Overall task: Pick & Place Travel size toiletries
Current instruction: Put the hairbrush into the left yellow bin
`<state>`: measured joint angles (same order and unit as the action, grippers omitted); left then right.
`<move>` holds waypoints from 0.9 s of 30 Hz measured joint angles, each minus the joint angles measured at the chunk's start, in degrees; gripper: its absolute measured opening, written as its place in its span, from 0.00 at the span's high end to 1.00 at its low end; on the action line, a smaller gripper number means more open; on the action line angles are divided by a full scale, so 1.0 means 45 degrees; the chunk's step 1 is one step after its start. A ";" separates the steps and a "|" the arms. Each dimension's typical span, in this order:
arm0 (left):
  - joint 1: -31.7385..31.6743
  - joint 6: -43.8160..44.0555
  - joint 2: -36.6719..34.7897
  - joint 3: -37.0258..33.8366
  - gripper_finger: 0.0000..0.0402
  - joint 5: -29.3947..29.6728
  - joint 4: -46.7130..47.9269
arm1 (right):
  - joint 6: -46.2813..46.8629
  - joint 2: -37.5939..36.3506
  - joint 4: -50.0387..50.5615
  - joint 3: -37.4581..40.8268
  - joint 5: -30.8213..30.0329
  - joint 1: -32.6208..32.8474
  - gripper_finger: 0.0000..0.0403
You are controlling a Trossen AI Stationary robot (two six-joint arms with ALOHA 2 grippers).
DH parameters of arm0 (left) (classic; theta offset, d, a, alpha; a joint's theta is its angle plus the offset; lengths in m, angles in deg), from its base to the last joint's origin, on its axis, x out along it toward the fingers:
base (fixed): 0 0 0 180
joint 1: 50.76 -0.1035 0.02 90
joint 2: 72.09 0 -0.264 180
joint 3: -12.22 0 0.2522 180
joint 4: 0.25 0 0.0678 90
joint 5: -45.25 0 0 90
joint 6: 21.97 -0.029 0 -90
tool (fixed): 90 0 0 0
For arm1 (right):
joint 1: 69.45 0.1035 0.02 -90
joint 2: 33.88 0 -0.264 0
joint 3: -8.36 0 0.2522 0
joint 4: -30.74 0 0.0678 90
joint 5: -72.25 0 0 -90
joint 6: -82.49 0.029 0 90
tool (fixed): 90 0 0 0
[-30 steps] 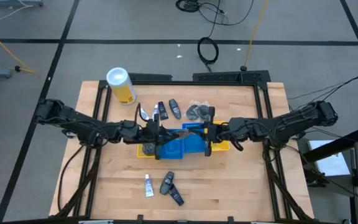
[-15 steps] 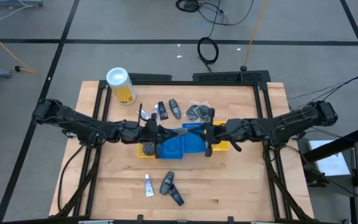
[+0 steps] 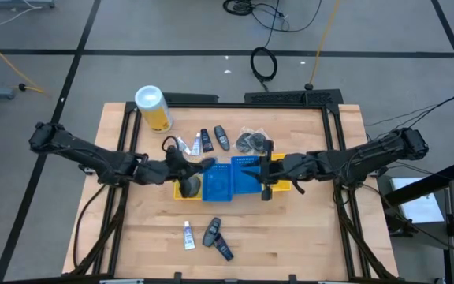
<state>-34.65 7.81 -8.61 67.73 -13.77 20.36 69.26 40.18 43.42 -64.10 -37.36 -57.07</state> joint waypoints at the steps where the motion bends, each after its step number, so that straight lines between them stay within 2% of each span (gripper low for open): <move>1: 0.0065 0.0500 0.0003 0.0003 0.98 0.0123 0.0586 | 0.0191 0.0000 0.0177 0.0000 0.0030 0.0000 0.83; 4: 0.0218 0.1783 0.0042 -0.0008 0.98 0.0186 0.1923 | 0.0632 -0.0015 0.0276 0.0179 0.0037 0.0080 0.80; 10: 0.0373 0.2420 0.0035 -0.0006 0.98 0.0008 0.3144 | 0.0838 -0.0019 -0.0302 0.1043 0.0058 0.0287 0.78; 17: 0.0637 0.0169 0.0034 -0.0006 0.98 -0.0117 0.4180 | 0.1120 -0.0019 -0.0702 0.1606 0.0057 0.0272 0.77; 23: 0.0484 0.1452 0.0138 -0.0006 0.98 -0.0179 0.5454 | 0.1116 -0.0019 -0.1262 0.1807 0.0060 0.0272 0.77; 27: 0.0484 0.1618 0.0229 -0.0006 0.98 0.0561 0.6137 | 0.1114 -0.0019 -0.1254 0.1807 0.0057 0.0272 0.77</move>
<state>-32.47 15.09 -7.58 67.70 -11.24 47.98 74.28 40.09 37.78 -55.97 -37.10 -55.85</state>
